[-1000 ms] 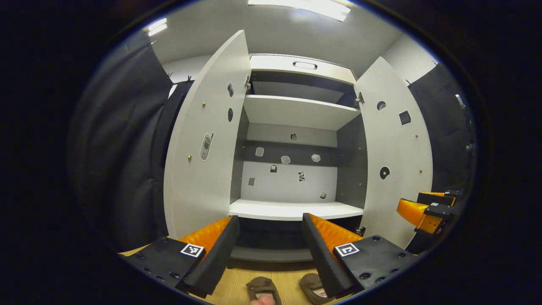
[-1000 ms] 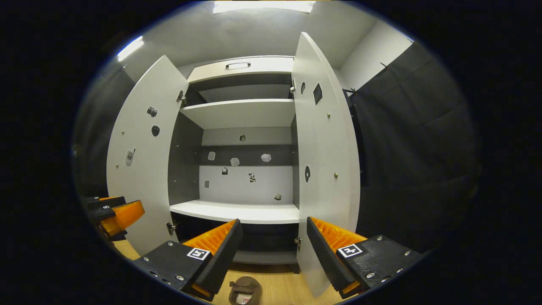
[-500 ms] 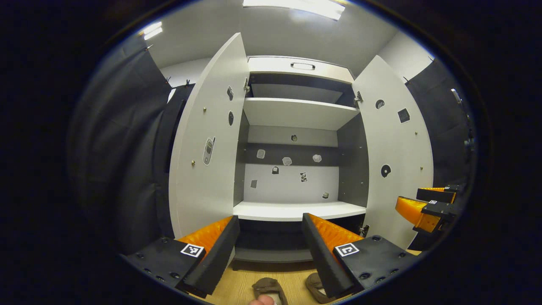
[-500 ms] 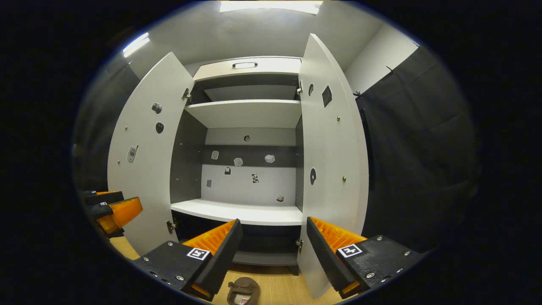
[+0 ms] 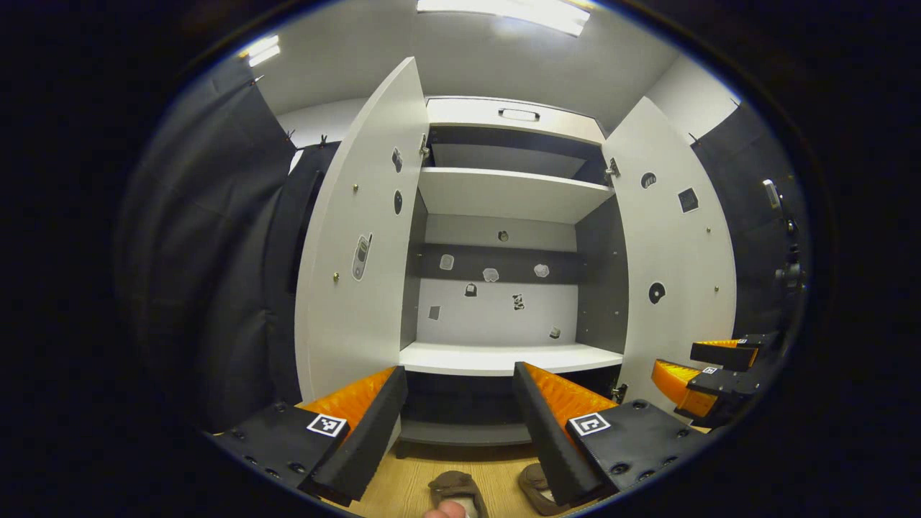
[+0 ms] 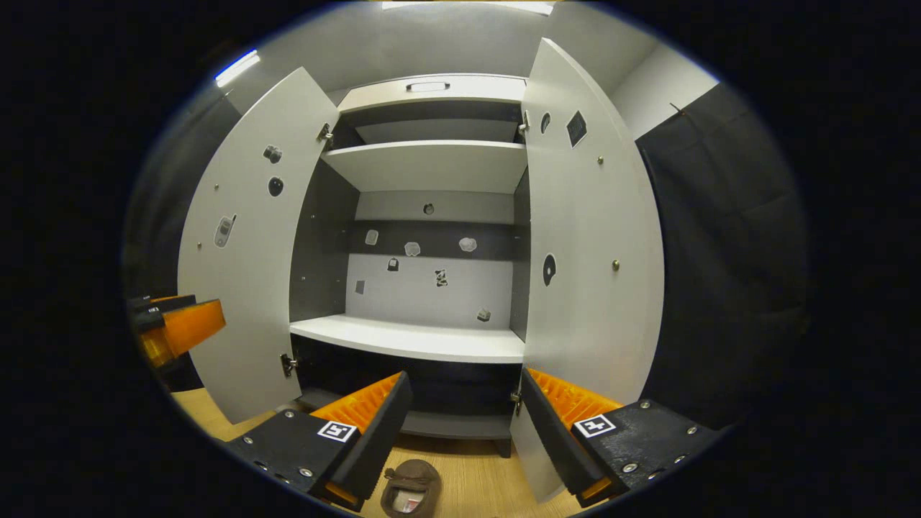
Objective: Grab one shoe with the right hand and put it into the shoe cabinet, grab the other shoe with the left hand and put it into the shoe cabinet; then close the right door with the right hand and the left door with the left hand.
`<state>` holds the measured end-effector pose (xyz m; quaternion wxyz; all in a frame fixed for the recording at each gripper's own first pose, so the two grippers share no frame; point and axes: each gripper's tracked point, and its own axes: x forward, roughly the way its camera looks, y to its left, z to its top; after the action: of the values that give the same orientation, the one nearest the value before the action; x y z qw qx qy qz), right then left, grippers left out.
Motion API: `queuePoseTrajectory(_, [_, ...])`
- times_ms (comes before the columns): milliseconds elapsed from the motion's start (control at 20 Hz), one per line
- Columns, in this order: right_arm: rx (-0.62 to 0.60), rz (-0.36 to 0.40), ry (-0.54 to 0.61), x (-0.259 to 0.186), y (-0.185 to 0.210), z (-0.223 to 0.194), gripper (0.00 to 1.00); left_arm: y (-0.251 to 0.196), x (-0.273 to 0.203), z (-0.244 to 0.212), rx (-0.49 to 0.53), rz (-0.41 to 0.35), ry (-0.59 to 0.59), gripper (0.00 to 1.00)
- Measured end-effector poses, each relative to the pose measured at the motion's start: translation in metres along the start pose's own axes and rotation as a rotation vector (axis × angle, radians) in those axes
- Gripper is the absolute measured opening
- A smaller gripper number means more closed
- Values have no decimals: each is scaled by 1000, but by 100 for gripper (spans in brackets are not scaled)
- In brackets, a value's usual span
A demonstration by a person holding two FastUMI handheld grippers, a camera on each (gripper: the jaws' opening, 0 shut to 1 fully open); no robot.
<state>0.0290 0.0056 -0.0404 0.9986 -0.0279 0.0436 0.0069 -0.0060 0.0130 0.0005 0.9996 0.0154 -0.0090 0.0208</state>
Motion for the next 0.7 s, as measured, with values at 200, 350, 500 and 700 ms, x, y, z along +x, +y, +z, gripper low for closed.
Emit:
queuePoseTrajectory(200, [3,7,93,10,11,-49,94,2,-3,-3,-18,5,10,96])
queuePoseTrajectory(350, [-11,14,187,20,18,-100,94,6,-4,-5,-21,11,15,96])
queuePoseTrajectory(500, [-14,56,317,21,31,-158,95,8,-5,-6,-27,15,19,96])
queuePoseTrajectory(700, [-40,86,478,19,39,-231,95,13,-6,-8,-26,27,24,96])
